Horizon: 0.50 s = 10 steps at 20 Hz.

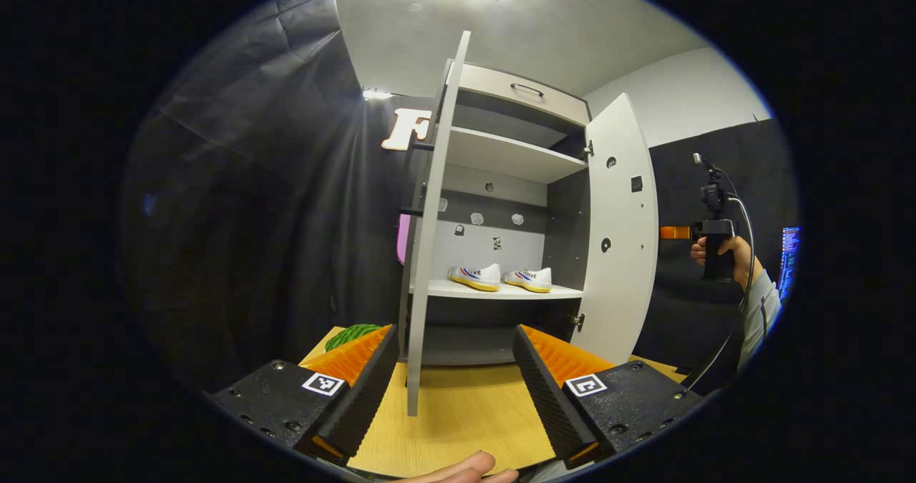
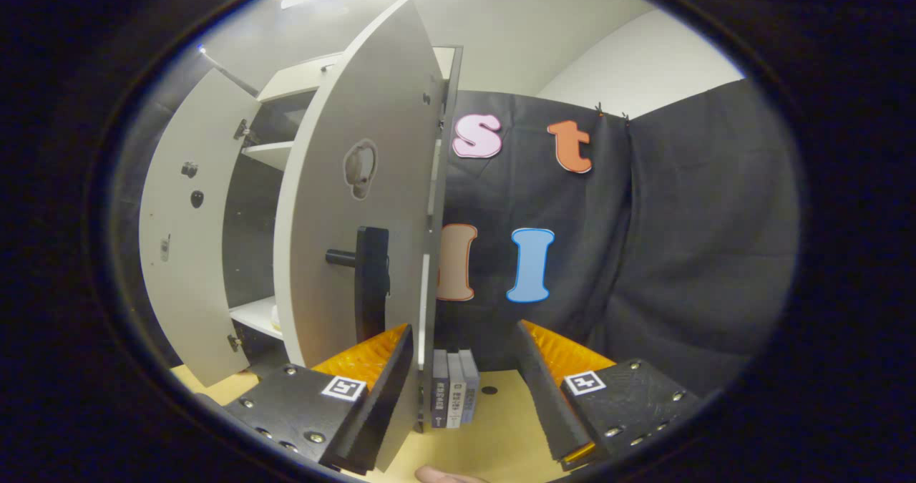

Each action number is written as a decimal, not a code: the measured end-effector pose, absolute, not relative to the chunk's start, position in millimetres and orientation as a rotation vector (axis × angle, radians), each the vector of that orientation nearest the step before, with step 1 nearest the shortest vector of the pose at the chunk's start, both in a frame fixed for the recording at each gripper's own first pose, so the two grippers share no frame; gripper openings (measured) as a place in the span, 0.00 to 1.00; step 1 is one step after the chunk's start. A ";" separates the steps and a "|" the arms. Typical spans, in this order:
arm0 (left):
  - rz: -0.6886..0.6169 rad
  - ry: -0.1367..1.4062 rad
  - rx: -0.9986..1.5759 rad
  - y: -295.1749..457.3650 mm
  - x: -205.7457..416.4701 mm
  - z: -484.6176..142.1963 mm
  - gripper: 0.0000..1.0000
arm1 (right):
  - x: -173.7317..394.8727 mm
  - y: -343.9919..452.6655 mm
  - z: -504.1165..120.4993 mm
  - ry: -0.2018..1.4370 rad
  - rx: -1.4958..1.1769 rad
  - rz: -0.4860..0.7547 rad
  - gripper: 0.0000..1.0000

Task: Grab one shoe with the right hand and put it into the shoe cabinet, grab the other shoe with the left hand and put it into the shoe cabinet; then close the right door with the right hand and the left door with the left hand.

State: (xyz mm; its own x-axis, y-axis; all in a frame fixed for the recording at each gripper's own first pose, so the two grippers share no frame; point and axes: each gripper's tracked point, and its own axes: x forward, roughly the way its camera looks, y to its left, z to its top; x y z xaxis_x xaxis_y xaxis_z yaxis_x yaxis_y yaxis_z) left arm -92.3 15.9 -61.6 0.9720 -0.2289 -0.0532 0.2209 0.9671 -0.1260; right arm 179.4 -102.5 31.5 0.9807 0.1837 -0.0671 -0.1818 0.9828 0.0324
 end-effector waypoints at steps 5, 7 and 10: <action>-0.181 0.062 -0.110 43.4 -94.6 -59.3 0.96 | 173.2 -59.3 34.9 0.058 0.062 0.198 0.85; -0.156 0.063 -0.117 52.5 -94.6 -57.3 0.96 | 172.3 -28.8 34.0 0.057 0.063 0.227 0.86; -0.138 0.081 -0.125 53.7 -92.7 -58.8 0.96 | 161.5 18.7 17.5 0.099 0.100 0.287 0.89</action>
